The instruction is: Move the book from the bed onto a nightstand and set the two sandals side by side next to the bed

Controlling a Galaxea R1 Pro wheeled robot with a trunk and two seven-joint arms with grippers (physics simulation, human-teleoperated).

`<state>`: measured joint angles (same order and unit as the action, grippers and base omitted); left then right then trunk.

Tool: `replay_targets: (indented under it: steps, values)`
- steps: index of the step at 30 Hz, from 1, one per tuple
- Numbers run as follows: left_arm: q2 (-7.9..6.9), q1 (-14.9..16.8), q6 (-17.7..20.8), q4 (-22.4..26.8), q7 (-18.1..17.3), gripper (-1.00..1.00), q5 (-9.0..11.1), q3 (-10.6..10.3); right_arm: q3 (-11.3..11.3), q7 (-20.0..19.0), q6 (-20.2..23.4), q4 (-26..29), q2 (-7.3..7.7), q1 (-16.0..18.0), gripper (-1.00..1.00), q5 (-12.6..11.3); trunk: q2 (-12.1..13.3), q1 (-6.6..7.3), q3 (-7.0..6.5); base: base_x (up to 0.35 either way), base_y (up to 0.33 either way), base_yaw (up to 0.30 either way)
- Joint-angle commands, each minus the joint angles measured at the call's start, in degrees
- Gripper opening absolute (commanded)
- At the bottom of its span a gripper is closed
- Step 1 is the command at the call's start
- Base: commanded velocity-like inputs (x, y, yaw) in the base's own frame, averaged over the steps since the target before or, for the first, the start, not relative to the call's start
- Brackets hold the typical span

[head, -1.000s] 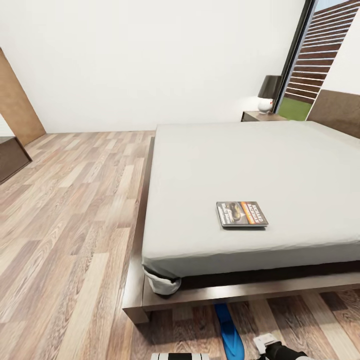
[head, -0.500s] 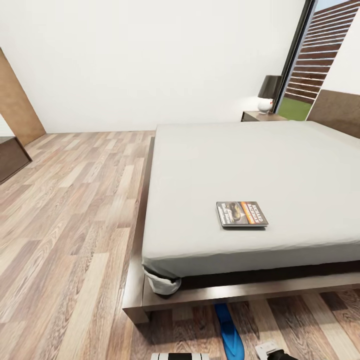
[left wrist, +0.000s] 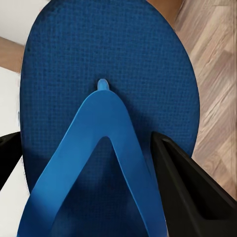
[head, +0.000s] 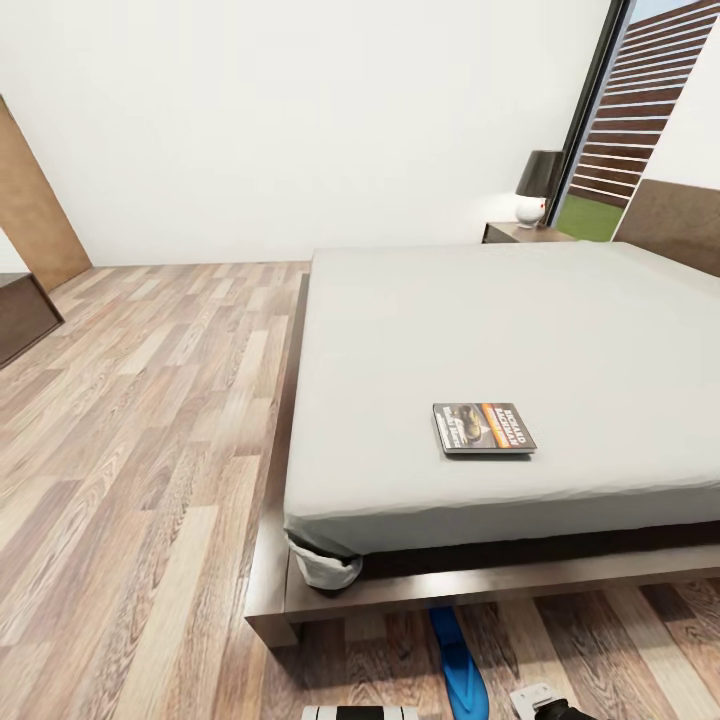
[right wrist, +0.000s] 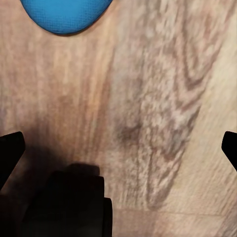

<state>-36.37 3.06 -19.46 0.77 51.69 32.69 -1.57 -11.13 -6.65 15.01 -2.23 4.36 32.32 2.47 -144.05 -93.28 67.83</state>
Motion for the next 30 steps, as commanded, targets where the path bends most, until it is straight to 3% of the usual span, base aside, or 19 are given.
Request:
replay_targets:
  steps: [1, 9, 16, 22, 23, 30]
  values:
    - [0.0, 0.0, -0.2, 0.0, -0.3, -1.0, 0.3, -0.2, -0.3, -0.3, 0.1, -0.1, 0.01, 0.1, 1.0, 0.3, 0.0, 0.01, 0.04, 0.0, 0.0, 0.0]
    - [-0.01, 0.0, -0.2, 0.0, -2.7, -1.0, 0.3, -0.2, -0.3, -0.3, 0.1, -0.1, 0.01, 0.1, 1.0, 0.3, 0.0, 0.04, -0.18, 0.0, 0.0, 0.0]
    - [2.26, 0.2, 1.8, -0.1, -4.8, -1.0, 0.6, -0.7, 0.0, 0.1, 0.2, 0.9, 0.1, -2.2, 1.0, 0.3, 0.1, 0.22, -1.73, 0.0, 0.0, 0.0]
    - [4.19, 0.2, 2.9, 0.0, -6.6, -1.0, 0.6, -0.8, 0.0, 0.1, 0.2, 1.0, 0.12, -4.2, 1.0, 0.3, 0.1, 0.22, -1.73, 0.0, 0.0, 0.0]
    - [7.56, 0.2, 2.9, 0.0, -62.6, -1.0, 0.6, -0.8, 0.0, 0.1, 0.2, 1.0, 0.12, -4.2, 1.0, 0.3, 0.1, 0.22, -1.73, 0.0, 0.0, 0.0]
    - [7.76, 0.2, 3.0, -0.1, -62.5, -1.0, 0.6, -0.9, 0.1, 0.1, 0.2, 1.0, 0.19, -4.3, 1.0, 0.4, 0.1, 0.32, -2.62, 0.0, 0.0, 0.0]
